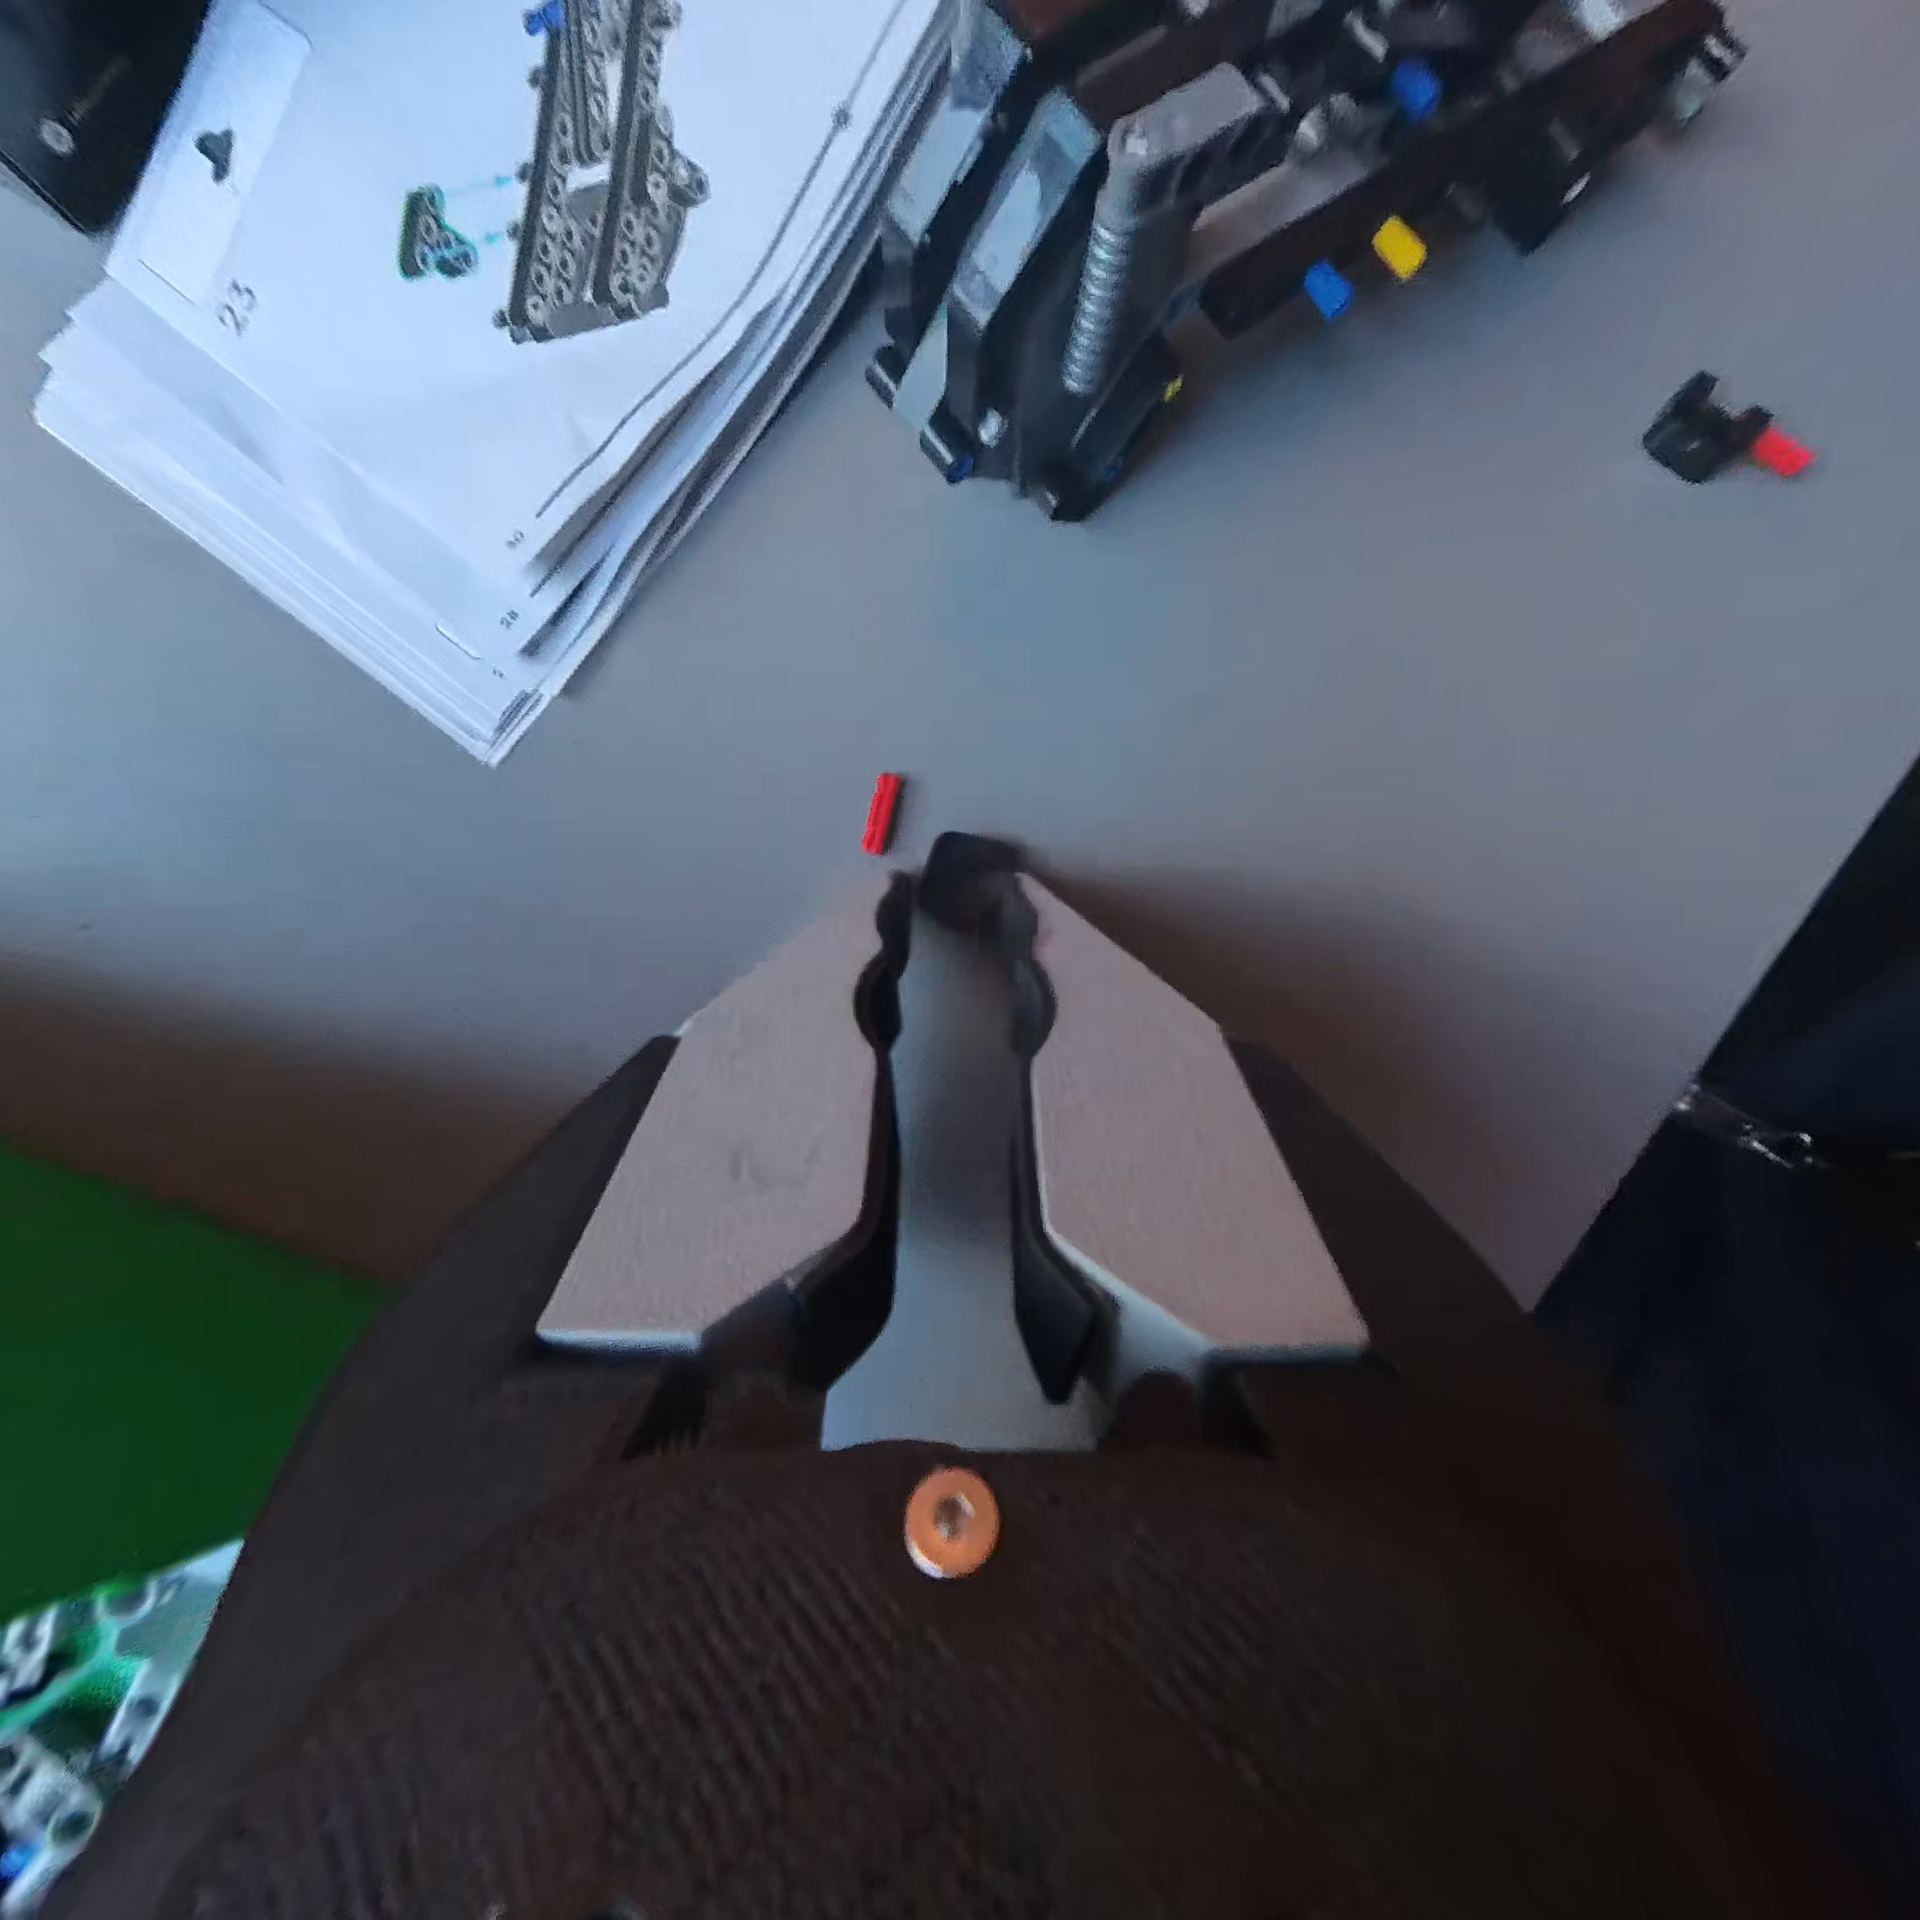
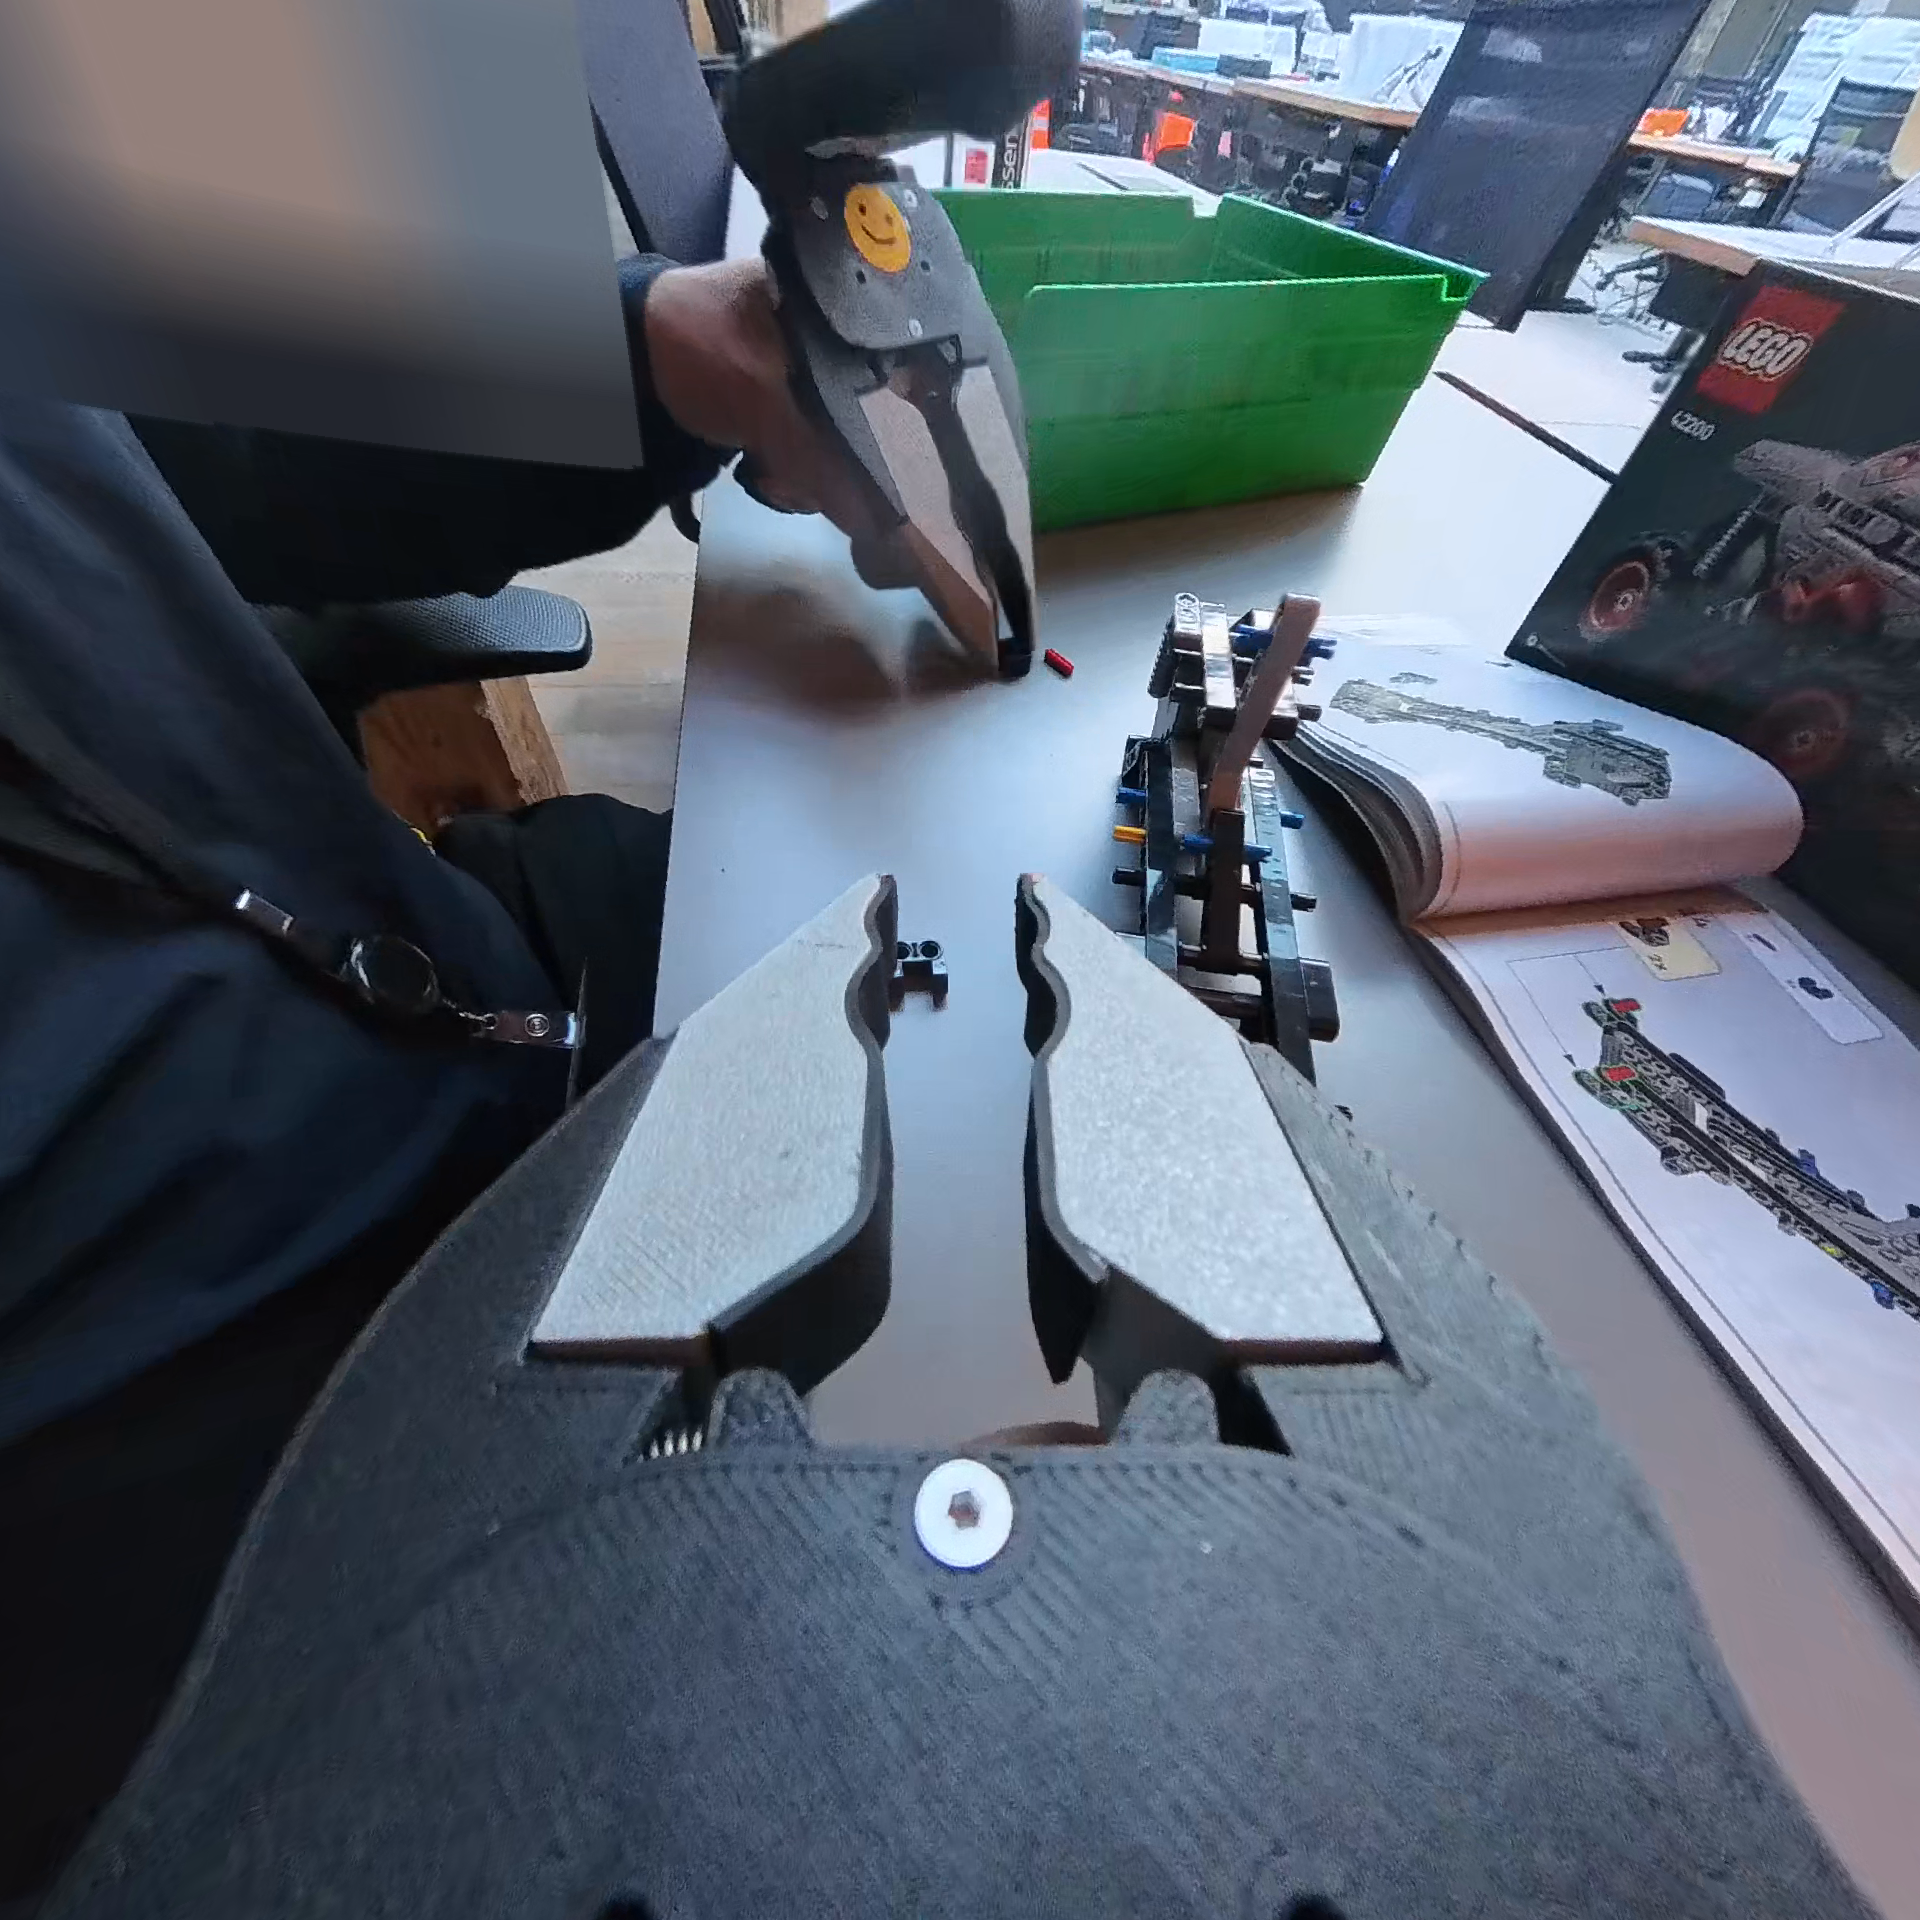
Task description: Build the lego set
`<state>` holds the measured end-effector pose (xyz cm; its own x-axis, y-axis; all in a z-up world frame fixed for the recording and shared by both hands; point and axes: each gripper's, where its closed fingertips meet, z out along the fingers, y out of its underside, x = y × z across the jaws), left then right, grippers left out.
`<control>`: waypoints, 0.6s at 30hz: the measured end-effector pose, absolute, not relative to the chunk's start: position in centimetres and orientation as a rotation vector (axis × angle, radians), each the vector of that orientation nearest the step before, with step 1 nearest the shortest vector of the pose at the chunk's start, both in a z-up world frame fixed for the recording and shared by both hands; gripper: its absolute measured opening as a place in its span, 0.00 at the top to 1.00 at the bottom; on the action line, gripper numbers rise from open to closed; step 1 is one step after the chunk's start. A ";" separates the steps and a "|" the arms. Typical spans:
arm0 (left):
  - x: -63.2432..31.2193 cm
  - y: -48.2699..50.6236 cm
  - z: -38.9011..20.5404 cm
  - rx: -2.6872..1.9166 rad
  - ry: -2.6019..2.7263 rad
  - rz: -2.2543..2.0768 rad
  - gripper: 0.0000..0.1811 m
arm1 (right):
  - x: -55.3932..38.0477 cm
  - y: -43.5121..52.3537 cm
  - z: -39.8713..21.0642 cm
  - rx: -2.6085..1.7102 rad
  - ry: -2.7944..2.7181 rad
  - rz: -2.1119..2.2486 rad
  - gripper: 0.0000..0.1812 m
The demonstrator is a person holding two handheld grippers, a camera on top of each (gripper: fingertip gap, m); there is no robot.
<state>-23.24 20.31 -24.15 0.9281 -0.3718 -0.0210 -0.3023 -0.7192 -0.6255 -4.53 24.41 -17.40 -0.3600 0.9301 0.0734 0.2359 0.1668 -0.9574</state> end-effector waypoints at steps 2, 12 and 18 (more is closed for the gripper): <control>-23.1 20.5 -24.1 -2.396 0.475 -0.165 0.93 | -4.6 24.4 -17.6 -1.115 -1.735 1.196 0.90; -14.8 17.3 -20.0 -2.068 0.657 -0.768 0.94 | -9.1 18.8 -18.2 -1.095 -1.898 1.024 0.86; -11.4 13.9 -18.1 -1.935 0.781 -1.144 0.94 | -11.6 14.2 -17.5 -0.772 -2.059 0.907 0.88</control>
<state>-11.37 13.91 -18.12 0.4159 -0.7918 0.4472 -0.1281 -0.5379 -0.8332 -11.62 14.17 -17.47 -0.5416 0.7474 0.3849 0.2206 0.5681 -0.7928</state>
